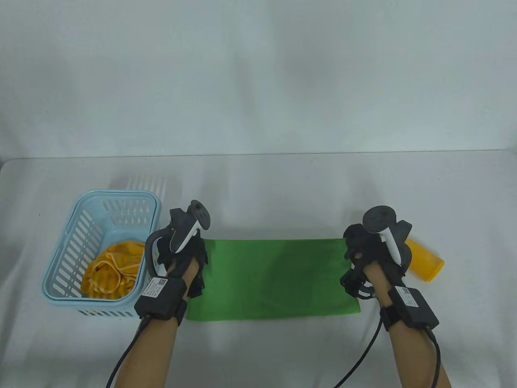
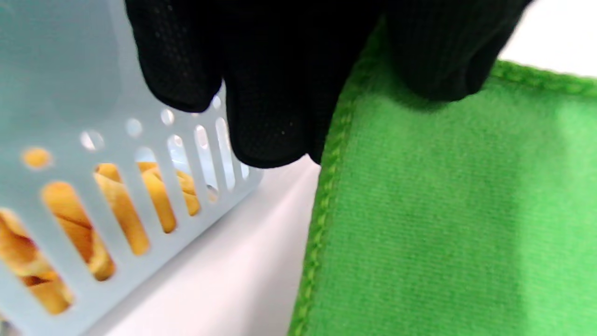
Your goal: Roll square towel into towel roll
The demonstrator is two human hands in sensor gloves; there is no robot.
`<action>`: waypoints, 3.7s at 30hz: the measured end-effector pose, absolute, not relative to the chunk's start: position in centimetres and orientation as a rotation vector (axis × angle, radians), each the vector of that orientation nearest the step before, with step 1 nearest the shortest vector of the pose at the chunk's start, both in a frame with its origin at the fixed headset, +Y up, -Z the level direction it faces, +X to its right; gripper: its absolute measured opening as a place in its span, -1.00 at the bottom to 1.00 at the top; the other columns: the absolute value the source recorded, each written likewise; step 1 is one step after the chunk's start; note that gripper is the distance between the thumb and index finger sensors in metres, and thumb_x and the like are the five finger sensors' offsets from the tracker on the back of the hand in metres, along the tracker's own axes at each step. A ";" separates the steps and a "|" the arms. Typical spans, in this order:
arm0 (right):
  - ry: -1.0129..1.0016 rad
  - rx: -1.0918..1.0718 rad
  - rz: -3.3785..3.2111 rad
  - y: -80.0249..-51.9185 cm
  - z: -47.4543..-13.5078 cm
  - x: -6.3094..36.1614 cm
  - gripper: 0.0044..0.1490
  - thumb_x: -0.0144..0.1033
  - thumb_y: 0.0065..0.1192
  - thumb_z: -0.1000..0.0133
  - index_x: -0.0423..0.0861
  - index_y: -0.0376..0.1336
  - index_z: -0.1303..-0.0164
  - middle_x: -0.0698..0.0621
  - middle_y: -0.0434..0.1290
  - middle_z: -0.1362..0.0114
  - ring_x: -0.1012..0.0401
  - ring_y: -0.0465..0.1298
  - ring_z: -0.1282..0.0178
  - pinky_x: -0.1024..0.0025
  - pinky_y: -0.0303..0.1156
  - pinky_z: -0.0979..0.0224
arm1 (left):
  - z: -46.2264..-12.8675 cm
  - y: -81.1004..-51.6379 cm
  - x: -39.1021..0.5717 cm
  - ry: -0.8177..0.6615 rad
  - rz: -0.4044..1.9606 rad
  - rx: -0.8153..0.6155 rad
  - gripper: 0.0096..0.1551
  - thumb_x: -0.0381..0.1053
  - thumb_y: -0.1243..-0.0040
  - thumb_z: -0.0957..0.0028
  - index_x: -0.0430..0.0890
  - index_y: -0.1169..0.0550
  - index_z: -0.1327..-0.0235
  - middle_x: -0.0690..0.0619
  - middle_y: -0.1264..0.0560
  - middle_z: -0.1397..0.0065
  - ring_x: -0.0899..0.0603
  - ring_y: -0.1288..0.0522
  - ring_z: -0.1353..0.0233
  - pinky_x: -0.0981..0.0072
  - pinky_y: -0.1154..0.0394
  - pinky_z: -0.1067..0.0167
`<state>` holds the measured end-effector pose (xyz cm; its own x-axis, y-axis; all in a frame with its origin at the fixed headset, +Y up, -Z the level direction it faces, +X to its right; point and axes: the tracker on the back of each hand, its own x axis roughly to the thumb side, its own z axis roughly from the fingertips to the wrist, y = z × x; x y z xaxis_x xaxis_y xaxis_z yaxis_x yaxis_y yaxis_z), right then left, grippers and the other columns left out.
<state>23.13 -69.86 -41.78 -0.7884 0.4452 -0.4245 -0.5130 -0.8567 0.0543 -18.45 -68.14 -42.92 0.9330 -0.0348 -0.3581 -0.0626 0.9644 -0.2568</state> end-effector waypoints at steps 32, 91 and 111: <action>0.059 -0.738 2.775 -71.4 -42.5 21.6 -0.09 0.18 0.25 0.21 0.27 0.06 -0.39 0.13 0.26 -0.52 -0.02 0.30 -0.53 -0.11 0.24 -0.49 | -44.5 -72.6 -17.7 0.400 0.058 -0.269 -0.11 0.37 -0.09 0.20 0.11 -0.31 -0.47 0.04 -0.37 -0.55 -0.24 -0.44 -0.52 -0.20 -0.34 -0.43; 0.585 0.602 2.930 -76.0 -31.9 -11.4 -0.17 0.17 0.25 0.20 0.22 0.10 -0.30 0.17 0.21 -0.40 0.04 0.22 -0.42 -0.06 0.16 -0.53 | -27.9 -61.7 -23.2 -0.033 0.468 0.216 -0.01 0.43 -0.11 0.21 0.12 -0.27 -0.55 0.01 -0.27 -0.66 -0.32 -0.33 -0.61 -0.30 -0.27 -0.46; 0.454 0.460 2.799 -75.1 -33.4 -10.4 -0.50 0.03 0.20 0.13 0.24 0.33 -0.04 0.19 0.46 -0.21 0.08 0.44 -0.26 -0.02 0.34 -0.40 | -27.9 -61.6 -23.6 -0.026 0.473 0.227 -0.02 0.43 -0.11 0.21 0.12 -0.27 -0.55 0.02 -0.29 -0.65 -0.32 -0.34 -0.61 -0.30 -0.27 -0.46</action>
